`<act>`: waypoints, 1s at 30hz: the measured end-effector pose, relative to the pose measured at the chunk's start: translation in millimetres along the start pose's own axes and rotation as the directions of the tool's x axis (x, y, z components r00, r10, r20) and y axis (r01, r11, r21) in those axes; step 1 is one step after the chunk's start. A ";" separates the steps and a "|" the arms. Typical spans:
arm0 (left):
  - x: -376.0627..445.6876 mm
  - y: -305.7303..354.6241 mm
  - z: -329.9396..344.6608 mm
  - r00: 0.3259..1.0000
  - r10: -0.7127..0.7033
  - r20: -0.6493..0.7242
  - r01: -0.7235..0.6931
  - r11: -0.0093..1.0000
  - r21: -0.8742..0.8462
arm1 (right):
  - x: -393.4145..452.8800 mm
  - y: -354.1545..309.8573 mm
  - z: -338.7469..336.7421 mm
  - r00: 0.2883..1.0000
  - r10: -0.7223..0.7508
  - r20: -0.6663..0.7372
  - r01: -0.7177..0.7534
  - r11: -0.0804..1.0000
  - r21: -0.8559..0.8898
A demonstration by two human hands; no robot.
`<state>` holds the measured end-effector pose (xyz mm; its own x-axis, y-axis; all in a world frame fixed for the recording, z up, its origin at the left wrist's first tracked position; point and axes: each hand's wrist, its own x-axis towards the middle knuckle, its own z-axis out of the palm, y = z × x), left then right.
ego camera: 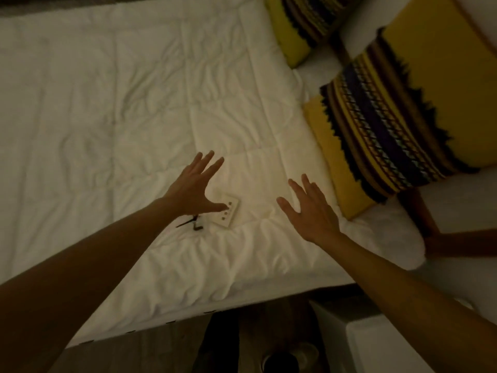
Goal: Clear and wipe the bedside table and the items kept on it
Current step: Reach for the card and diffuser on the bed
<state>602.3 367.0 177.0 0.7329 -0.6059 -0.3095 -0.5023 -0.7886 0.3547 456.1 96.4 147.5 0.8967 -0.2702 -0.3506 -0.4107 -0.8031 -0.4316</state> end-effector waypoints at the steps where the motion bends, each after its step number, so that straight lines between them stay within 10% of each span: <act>1: -4.5 -14.6 -4.9 1.000 -0.021 -0.007 0.021 1.000 -0.014 | 10.4 -14.8 3.7 1.000 -0.026 0.016 0.026 1.000 -0.004; 11: -56.9 -154.2 26.9 0.934 -0.352 0.057 0.353 0.887 -0.298 | 87.8 -112.3 84.4 0.961 -0.170 0.218 0.190 0.979 -0.072; 23: -46.6 -157.5 132.1 0.968 -0.217 0.125 0.240 0.944 -0.227 | 117.5 -94.5 176.4 0.874 -0.093 0.477 0.153 0.984 -0.088; 30: -17.6 -145.3 148.1 0.963 -0.074 0.258 0.136 0.963 -0.231 | 118.4 -84.0 192.0 0.933 0.058 0.355 -0.070 0.997 0.022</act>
<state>594.3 476.8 0.2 0.6246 -0.5519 -0.5525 -0.2777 -0.8182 0.5034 565.1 233.8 -17.3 0.7543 -0.1101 -0.6472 -0.4765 -0.7700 -0.4244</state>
